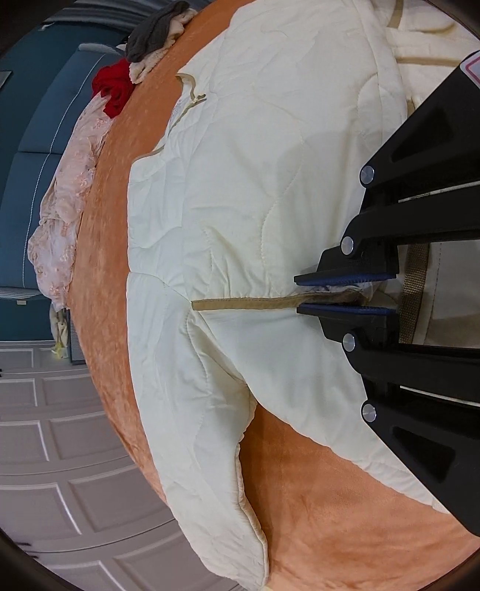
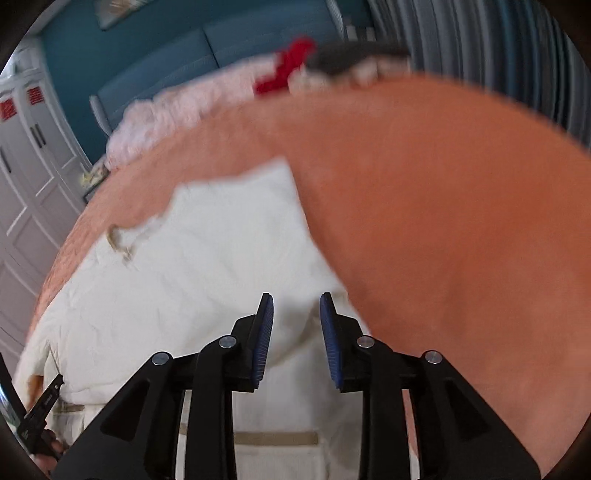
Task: Fold large clothes
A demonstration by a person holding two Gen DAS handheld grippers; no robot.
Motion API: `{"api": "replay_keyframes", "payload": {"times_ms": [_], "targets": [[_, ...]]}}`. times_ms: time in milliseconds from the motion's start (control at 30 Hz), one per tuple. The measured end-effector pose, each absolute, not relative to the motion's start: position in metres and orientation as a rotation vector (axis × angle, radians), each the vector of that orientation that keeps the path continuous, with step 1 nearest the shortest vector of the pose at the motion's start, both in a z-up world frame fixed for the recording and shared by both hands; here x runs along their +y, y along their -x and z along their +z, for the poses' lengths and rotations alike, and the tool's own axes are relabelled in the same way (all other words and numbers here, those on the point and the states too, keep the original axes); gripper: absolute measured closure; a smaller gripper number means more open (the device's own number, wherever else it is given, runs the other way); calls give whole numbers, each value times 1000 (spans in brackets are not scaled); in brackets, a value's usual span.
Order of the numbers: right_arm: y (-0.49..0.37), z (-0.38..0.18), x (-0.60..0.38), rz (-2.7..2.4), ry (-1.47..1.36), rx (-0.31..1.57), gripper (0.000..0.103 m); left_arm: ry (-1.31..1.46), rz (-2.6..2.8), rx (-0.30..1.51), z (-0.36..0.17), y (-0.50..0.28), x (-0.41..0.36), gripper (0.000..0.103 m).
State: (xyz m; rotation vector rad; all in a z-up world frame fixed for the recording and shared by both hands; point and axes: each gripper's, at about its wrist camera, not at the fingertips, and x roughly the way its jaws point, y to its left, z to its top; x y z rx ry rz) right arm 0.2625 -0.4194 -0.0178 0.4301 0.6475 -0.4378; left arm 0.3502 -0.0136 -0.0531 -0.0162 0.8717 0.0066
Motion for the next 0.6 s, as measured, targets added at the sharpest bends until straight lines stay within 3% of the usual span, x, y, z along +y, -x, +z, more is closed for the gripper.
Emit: {"api": "replay_keyframes", "payload": {"times_ms": [100,333,600], "targets": [[-277,7,-376,-339,-343,606,65,-1,18,857,-54,-348,-19,94],[-336,-20,-271,-115,-192,704,64,28,13,848,-55,-349,-16,91],[-337,-65,-255,-140,-188,779,62,38,11,830,-60,-348,-14,91]]}}
